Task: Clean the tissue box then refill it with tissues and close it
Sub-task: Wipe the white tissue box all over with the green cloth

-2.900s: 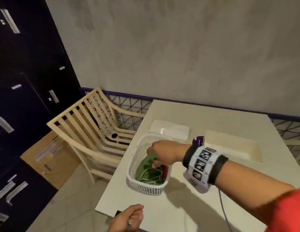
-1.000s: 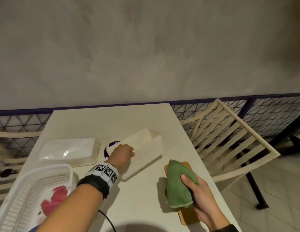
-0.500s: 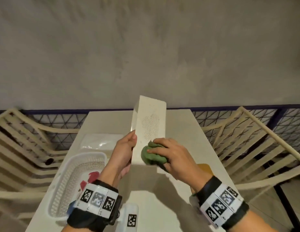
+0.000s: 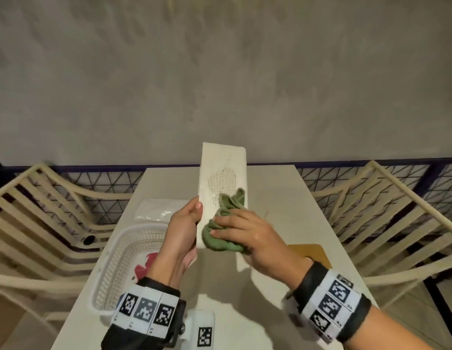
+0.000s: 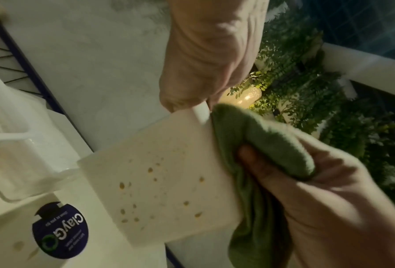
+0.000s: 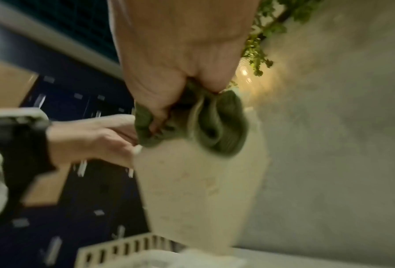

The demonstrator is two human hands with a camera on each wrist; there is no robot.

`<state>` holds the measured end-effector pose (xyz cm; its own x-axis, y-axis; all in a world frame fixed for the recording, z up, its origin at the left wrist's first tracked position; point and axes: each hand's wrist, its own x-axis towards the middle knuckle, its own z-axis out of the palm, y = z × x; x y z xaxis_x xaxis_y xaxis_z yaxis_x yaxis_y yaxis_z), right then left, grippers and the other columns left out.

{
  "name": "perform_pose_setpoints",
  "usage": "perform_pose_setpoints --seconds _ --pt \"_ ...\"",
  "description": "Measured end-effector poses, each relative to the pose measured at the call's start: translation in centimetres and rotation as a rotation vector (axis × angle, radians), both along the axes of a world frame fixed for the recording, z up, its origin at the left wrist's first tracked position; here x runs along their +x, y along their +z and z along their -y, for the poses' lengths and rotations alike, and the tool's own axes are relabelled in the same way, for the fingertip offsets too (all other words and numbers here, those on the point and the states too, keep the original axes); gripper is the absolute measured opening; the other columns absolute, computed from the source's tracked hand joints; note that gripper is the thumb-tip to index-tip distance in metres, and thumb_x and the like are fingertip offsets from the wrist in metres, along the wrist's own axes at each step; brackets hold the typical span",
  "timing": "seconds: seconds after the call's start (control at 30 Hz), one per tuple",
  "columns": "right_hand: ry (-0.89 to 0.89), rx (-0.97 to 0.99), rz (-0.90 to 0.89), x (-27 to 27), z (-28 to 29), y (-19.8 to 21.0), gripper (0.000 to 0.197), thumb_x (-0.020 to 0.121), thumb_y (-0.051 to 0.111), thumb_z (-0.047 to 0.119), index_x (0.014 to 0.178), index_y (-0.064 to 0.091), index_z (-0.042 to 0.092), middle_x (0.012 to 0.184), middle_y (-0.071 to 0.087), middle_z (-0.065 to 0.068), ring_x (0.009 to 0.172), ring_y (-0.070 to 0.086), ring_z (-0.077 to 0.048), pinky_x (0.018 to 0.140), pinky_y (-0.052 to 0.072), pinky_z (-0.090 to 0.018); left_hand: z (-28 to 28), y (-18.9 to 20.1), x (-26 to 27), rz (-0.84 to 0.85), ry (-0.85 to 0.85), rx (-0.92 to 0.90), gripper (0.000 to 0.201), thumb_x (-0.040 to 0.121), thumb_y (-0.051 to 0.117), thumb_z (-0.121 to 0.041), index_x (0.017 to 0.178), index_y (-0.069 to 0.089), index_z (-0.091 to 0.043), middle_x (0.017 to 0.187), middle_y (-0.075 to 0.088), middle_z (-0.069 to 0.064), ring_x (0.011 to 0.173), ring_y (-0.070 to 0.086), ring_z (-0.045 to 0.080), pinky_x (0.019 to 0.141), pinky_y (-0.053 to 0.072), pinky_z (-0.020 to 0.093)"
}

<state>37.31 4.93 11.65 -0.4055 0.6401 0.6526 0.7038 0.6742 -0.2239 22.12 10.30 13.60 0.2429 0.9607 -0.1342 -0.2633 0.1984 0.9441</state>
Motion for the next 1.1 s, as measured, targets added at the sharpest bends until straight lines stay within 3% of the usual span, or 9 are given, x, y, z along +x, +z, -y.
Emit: perform_pose_setpoints --seconds 0.1,0.23,0.43,0.6,0.7,0.77,0.9,0.97,1.1 --pt "-0.092 -0.005 -0.131 0.7 -1.0 1.1 0.030 0.073 0.067 0.007 0.103 0.070 0.006 0.114 0.067 -0.013 0.114 0.049 -0.024 0.102 0.037 -0.037 0.3 -0.1 0.2 -0.015 0.027 0.002 0.028 0.096 0.043 -0.012 0.113 0.064 -0.006 0.114 0.068 0.016 0.112 0.061 0.033 0.101 0.044 0.047" --pt "0.060 -0.009 -0.029 -0.9 0.5 -0.1 0.034 0.077 0.063 -0.002 0.108 0.069 0.009 0.120 0.066 -0.008 0.113 0.057 -0.023 0.100 0.045 -0.036 0.6 0.7 -0.1 -0.015 0.021 -0.005 0.029 0.098 0.038 -0.013 0.098 0.067 -0.016 0.093 0.074 0.010 0.085 0.070 0.023 0.078 0.056 0.037" --pt "-0.064 -0.016 -0.179 -1.4 -0.3 1.3 0.029 0.076 0.059 0.012 0.102 0.070 0.006 0.113 0.068 -0.011 0.105 0.058 -0.021 0.094 0.045 -0.033 1.2 0.6 0.4 -0.038 0.089 0.018 0.028 0.098 0.039 -0.009 0.100 0.066 -0.012 0.106 0.069 0.019 0.097 0.066 0.028 0.089 0.053 0.038" --pt "-0.194 0.007 0.069 -0.8 0.4 0.7 0.047 0.073 0.060 0.009 0.116 0.060 0.029 0.137 0.047 -0.005 0.127 0.030 -0.029 0.106 0.029 -0.051 1.6 -0.2 0.1 -0.027 0.095 0.034 0.031 0.099 0.035 -0.011 0.110 0.064 -0.005 0.105 0.070 0.017 0.092 0.069 0.023 0.079 0.054 0.032" --pt "-0.296 -0.224 -0.115 -2.4 0.8 0.7 0.061 0.080 0.067 0.015 0.132 0.044 0.037 0.155 0.011 -0.003 0.143 -0.004 -0.032 0.114 0.010 -0.057 1.7 -0.1 0.3 -0.020 0.133 0.053 0.031 0.099 0.036 -0.011 0.109 0.065 -0.010 0.103 0.072 0.010 0.095 0.069 0.018 0.078 0.053 0.027" --pt "-0.238 -0.294 -0.169 -4.2 1.3 0.2 0.060 0.085 0.060 0.035 0.140 0.036 0.031 0.156 0.011 0.000 0.144 -0.009 -0.022 0.118 0.006 -0.048 1.6 0.3 0.2 -0.004 0.119 0.055 0.030 0.099 0.037 -0.013 0.110 0.064 -0.010 0.105 0.071 0.010 0.096 0.068 0.019 0.078 0.054 0.026" --pt "-0.095 -0.119 -0.198 -2.5 0.9 -0.7 0.041 0.083 0.061 0.034 0.119 0.061 0.016 0.135 0.052 -0.007 0.136 0.033 -0.019 0.113 0.028 -0.033 1.8 0.4 0.1 0.001 0.122 0.018 0.028 0.099 0.037 -0.012 0.105 0.064 -0.013 0.100 0.071 0.015 0.093 0.067 0.025 0.087 0.053 0.038" --pt "-0.140 -0.057 -0.253 -1.5 -0.4 0.1 0.034 0.082 0.058 0.028 0.111 0.066 0.012 0.126 0.059 -0.009 0.127 0.042 -0.016 0.107 0.036 -0.029 2.0 0.3 0.4 -0.016 0.124 0.023 0.030 0.098 0.037 -0.009 0.103 0.066 -0.013 0.111 0.068 0.019 0.103 0.064 0.030 0.096 0.048 0.043" --pt "-0.057 -0.060 -0.162 -2.4 -0.5 0.1 0.037 0.082 0.063 0.032 0.113 0.066 0.011 0.126 0.059 -0.009 0.124 0.048 -0.023 0.105 0.038 -0.030 1.7 0.3 0.2 -0.039 0.109 0.006 0.029 0.096 0.040 -0.004 0.102 0.067 -0.013 0.102 0.071 0.011 0.093 0.068 0.022 0.082 0.056 0.034"
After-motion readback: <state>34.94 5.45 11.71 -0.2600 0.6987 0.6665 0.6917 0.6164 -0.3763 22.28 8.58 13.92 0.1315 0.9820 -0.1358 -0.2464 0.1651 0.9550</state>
